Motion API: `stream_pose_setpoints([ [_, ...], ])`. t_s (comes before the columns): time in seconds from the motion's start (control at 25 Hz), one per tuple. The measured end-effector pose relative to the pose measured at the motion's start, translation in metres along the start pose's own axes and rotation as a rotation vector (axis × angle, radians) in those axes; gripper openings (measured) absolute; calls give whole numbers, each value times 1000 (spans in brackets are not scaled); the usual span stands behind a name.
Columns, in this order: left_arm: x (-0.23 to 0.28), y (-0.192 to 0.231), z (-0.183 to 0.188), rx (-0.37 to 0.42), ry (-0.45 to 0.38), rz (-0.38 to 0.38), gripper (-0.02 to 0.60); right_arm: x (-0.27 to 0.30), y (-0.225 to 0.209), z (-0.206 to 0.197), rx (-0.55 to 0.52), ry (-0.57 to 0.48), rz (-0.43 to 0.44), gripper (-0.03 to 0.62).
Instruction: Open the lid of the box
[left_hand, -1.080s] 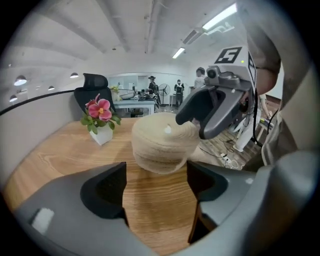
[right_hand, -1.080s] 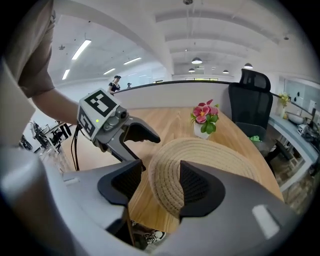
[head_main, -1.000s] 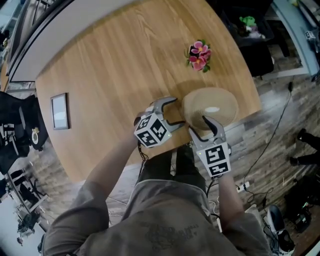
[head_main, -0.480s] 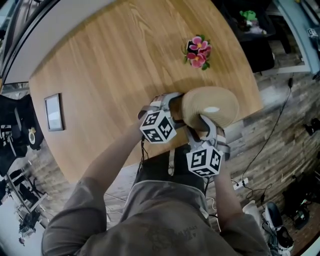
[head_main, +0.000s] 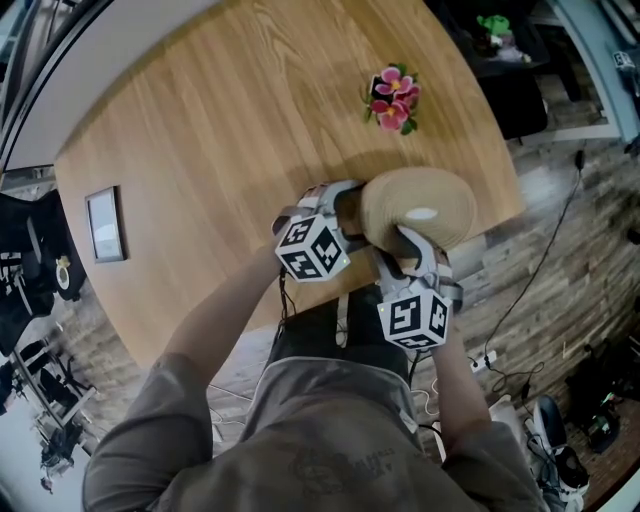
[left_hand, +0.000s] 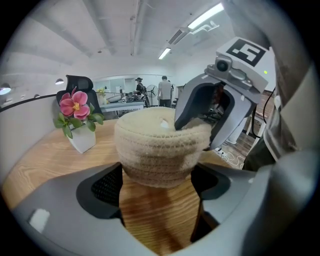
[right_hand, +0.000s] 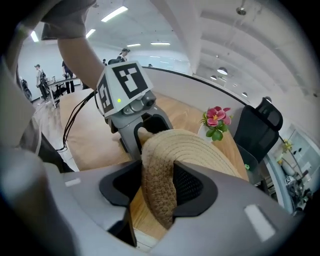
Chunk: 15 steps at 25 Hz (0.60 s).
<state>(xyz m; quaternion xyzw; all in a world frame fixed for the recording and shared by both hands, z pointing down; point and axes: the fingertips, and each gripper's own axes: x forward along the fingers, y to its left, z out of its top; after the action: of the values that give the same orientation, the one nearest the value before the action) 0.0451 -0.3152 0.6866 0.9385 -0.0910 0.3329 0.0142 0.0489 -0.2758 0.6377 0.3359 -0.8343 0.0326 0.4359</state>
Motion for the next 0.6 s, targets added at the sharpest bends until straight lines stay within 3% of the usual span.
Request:
stream_pose_setpoints([
  [0.28,-1,-1,-1,1,15,2,426,-32,-13,21,125,-183,75,152],
  [0.6,-1,-3,-5,-37,31,4,423,-86,-63,44,388,-437,-4,126],
])
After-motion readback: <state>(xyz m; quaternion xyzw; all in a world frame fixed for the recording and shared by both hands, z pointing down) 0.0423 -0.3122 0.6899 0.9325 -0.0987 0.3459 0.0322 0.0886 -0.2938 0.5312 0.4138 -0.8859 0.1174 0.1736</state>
